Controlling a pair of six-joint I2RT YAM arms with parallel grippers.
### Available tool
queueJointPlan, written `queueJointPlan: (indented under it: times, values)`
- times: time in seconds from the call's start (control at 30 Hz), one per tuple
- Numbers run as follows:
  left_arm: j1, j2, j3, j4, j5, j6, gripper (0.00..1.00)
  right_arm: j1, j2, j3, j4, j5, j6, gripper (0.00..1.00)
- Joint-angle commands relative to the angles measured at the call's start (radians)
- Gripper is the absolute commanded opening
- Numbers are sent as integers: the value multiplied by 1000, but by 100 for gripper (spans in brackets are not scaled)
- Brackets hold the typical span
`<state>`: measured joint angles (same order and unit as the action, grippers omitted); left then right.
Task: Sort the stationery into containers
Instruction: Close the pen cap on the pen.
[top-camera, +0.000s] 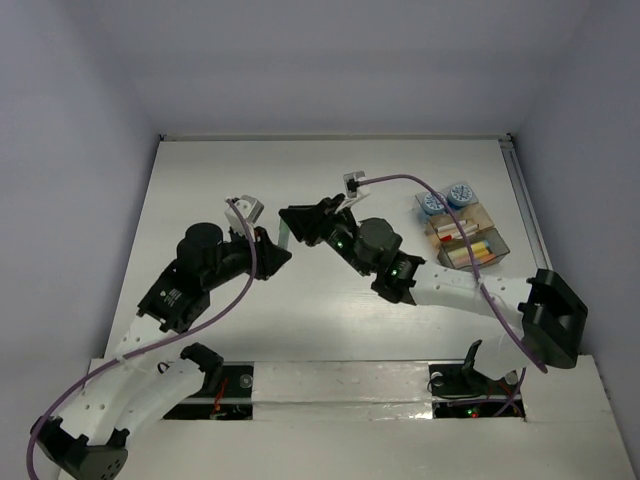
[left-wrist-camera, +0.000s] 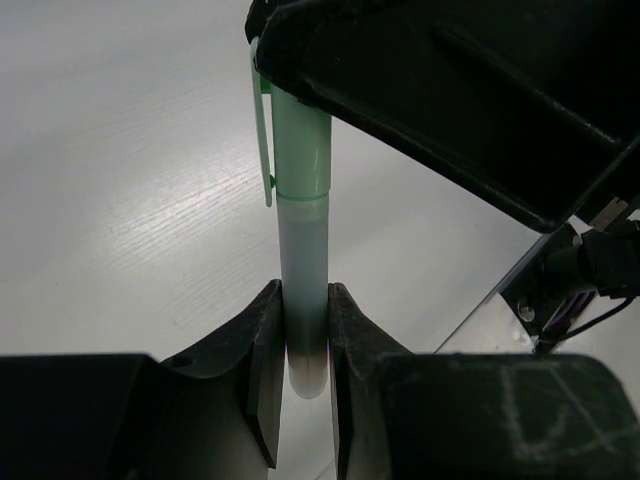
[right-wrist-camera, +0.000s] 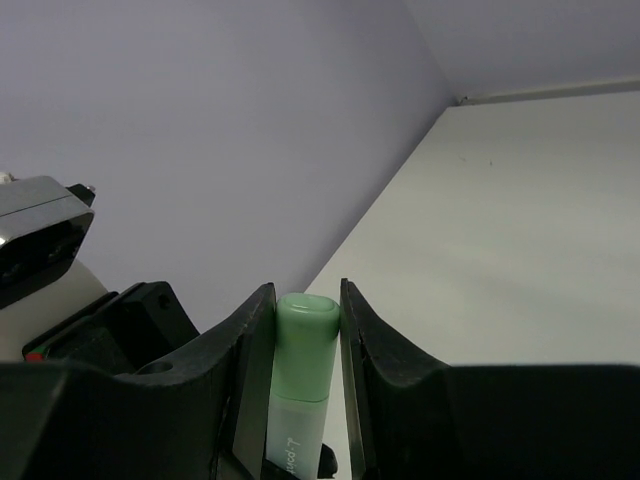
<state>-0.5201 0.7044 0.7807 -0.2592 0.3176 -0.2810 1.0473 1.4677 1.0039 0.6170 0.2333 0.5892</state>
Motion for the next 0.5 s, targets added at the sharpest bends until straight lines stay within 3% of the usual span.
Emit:
queueJointPlan:
  times: [0.0, 0.47]
  values:
    - [14, 10, 130, 229, -75, 9, 0, 109, 11, -105, -108, -135, 60, 0]
    - [14, 112, 284, 253, -84, 19, 0, 269, 121, -243, -28, -115, 190, 0]
